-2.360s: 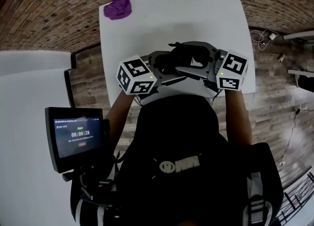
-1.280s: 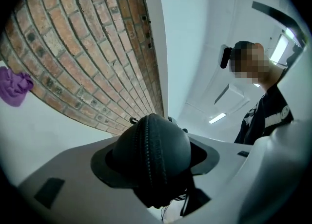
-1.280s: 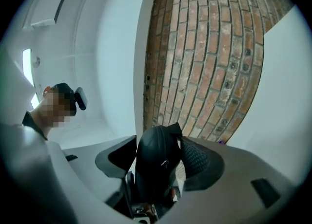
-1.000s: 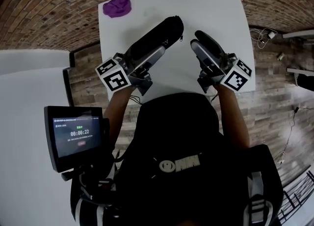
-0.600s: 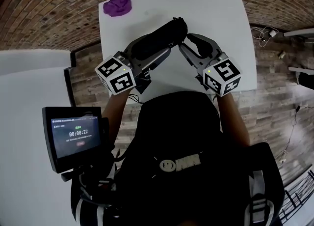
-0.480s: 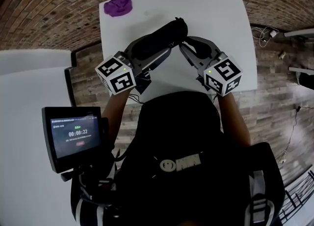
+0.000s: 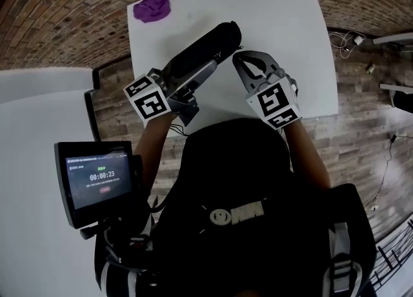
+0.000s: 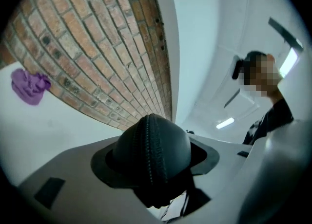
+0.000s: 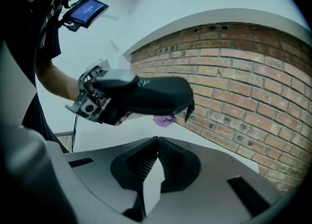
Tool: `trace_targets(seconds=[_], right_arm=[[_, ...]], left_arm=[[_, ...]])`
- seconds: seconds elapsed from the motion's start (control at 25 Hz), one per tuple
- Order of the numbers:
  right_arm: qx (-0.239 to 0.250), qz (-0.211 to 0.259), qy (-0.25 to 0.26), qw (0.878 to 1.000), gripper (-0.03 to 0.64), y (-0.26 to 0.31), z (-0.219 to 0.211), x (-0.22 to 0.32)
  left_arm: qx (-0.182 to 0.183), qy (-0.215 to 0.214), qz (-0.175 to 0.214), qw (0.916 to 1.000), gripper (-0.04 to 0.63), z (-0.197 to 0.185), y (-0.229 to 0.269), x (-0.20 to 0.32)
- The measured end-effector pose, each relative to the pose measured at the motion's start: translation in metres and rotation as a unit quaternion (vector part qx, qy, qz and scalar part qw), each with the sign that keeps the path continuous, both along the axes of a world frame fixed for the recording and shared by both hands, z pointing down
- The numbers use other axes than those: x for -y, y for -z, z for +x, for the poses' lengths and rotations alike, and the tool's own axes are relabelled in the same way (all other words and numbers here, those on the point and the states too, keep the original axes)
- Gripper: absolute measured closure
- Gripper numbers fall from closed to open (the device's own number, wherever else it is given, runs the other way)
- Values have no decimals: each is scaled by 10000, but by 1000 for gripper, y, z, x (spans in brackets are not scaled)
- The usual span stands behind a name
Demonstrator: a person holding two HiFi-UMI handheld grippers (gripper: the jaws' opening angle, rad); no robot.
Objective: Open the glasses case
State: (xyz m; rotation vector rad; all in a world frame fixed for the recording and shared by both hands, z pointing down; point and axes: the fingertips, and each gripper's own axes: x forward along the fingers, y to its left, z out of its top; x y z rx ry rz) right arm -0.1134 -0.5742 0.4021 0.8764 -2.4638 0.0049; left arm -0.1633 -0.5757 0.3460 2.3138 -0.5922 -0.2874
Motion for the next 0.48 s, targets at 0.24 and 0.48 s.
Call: trace_targets(seconds=[0.24, 0.48], right_arm=[[369, 129, -201, 9990, 598, 11, 6, 4], [61, 346, -10, 9994, 569, 19, 4, 4]], left_arm=[[115, 89, 20, 9999, 303, -6, -2, 5], [768, -56, 307, 9966, 302, 2, -12, 0]])
